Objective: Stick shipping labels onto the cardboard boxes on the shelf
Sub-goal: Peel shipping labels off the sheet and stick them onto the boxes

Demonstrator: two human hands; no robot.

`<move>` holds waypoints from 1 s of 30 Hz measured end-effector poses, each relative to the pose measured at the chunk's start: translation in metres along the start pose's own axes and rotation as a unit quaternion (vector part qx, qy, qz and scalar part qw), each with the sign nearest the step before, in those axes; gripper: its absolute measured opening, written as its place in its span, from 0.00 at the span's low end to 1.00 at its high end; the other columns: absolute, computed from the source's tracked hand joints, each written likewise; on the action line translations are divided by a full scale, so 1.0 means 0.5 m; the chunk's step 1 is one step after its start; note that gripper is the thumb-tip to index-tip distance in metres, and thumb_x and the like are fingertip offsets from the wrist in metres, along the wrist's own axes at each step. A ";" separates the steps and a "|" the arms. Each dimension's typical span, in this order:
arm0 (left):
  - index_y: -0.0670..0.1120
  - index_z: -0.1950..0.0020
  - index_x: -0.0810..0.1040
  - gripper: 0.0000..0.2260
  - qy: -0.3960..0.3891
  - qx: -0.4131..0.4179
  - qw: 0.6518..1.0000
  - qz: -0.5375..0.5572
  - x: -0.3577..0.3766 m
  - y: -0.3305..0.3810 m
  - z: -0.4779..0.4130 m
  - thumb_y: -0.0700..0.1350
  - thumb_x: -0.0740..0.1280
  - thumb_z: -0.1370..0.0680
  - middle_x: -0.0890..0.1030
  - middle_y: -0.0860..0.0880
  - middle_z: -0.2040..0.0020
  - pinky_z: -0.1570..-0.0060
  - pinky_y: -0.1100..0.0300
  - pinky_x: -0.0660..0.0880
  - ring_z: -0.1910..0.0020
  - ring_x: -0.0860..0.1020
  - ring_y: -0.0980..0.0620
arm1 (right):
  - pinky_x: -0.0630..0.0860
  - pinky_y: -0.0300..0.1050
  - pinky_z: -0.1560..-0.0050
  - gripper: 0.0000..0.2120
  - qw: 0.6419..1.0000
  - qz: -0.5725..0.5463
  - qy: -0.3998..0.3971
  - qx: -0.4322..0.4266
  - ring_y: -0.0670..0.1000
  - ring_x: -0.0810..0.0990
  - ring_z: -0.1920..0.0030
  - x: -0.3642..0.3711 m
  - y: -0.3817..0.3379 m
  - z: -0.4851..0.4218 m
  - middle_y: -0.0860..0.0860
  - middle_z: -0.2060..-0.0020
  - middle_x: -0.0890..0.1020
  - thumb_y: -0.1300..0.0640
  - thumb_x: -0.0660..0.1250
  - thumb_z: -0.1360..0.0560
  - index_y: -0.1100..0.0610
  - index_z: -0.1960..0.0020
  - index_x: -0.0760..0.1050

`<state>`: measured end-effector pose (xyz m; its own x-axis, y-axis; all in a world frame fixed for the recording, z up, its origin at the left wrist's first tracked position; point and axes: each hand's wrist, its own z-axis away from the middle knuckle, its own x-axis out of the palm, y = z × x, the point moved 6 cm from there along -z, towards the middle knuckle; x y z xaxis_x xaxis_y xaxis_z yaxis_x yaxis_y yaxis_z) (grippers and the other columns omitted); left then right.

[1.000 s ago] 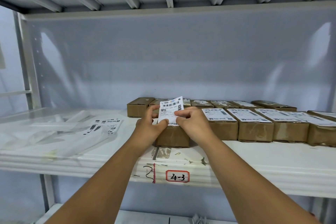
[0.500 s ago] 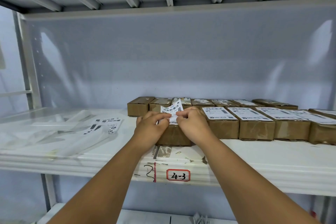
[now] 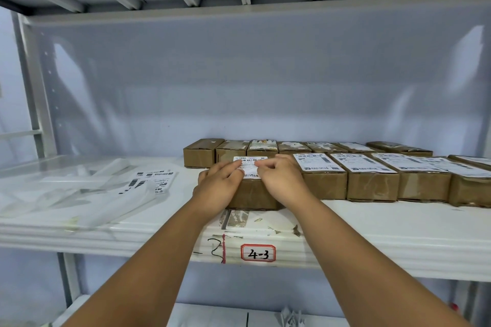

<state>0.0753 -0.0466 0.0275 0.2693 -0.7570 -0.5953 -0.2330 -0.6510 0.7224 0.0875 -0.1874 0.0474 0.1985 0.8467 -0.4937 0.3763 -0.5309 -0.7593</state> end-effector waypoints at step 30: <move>0.52 0.30 0.69 0.23 0.020 0.116 0.993 -0.007 -0.007 0.034 0.028 0.57 0.63 0.24 0.68 0.53 0.31 0.31 0.60 0.57 0.29 0.60 0.55 | 0.76 0.45 0.43 0.22 0.978 -0.209 0.005 -0.016 0.42 0.79 0.50 -0.006 -0.004 -0.010 0.47 0.53 0.82 0.73 0.58 0.27 0.46 0.54 0.76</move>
<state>0.0574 -0.0560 0.0370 0.3104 -0.7485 -0.5860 -0.4377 -0.6597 0.6109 0.0907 -0.1889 0.0525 0.0298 0.9900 -0.1380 0.4552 -0.1364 -0.8799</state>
